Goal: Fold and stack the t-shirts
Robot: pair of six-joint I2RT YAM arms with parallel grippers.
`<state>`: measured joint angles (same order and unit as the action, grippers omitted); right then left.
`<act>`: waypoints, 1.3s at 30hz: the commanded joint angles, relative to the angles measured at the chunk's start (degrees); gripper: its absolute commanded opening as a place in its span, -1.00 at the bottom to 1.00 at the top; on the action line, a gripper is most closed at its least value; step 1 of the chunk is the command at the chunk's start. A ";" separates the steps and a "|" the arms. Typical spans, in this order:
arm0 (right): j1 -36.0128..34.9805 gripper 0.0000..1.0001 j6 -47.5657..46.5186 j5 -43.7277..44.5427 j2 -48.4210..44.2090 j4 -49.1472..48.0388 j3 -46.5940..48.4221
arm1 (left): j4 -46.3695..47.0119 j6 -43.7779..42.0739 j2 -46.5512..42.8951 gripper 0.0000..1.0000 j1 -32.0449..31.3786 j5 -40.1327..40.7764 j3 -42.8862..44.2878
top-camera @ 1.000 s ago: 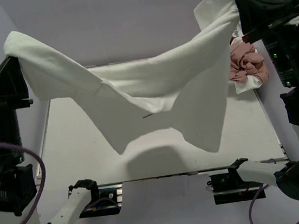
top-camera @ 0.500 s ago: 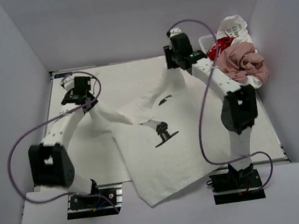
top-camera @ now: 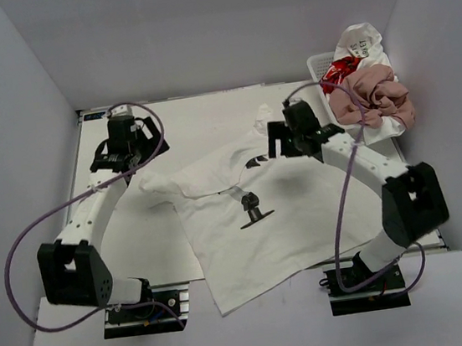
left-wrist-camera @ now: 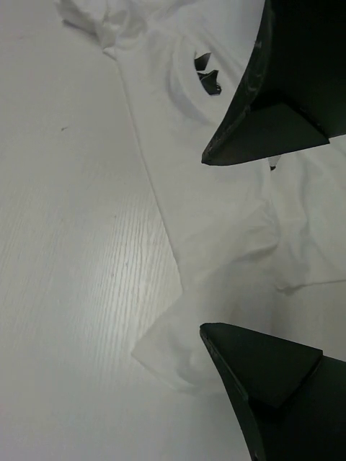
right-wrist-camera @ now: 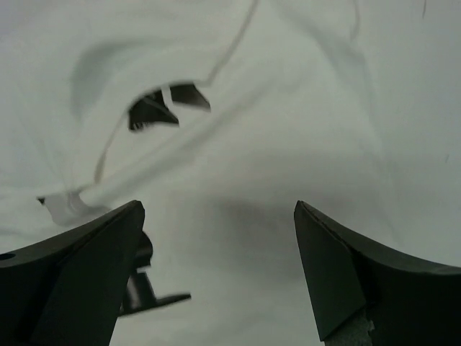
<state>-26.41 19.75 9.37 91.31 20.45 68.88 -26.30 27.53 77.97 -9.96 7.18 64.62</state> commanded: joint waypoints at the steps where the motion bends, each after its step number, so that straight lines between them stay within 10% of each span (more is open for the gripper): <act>1: -0.22 0.80 10.57 -0.04 -5.25 0.03 -11.03 | 2.66 -8.26 9.44 0.99 -1.90 -12.09 3.31; 6: 0.31 0.80 14.44 -1.72 -9.13 1.26 -24.14 | 3.62 -9.69 13.70 0.99 -3.14 -13.94 1.49; 15: 2.15 0.80 12.86 -0.93 7.46 4.42 -14.85 | 5.48 -1.11 12.63 0.99 -3.76 -8.07 -13.72; 23: 5.93 0.80 10.93 -0.30 30.98 13.29 19.59 | -2.16 10.08 6.07 0.97 -4.36 -7.26 -27.78; 30: 7.96 0.80 0.39 -6.63 45.97 13.21 50.19 | -4.72 14.92 -12.63 0.81 -10.59 -22.79 -39.12; 35: 6.91 0.80 -7.69 -5.94 39.86 11.38 55.75 | -7.60 15.29 -19.97 0.91 -14.74 -20.30 -33.70; 39: 4.80 0.80 -7.71 -1.30 25.39 11.19 39.38 | -12.45 10.63 -12.61 0.91 -17.19 -5.91 -17.74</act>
<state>-19.64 15.22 5.37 130.39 31.81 115.63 -35.97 40.84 62.52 -25.85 -8.03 36.32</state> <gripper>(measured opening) 0.900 0.953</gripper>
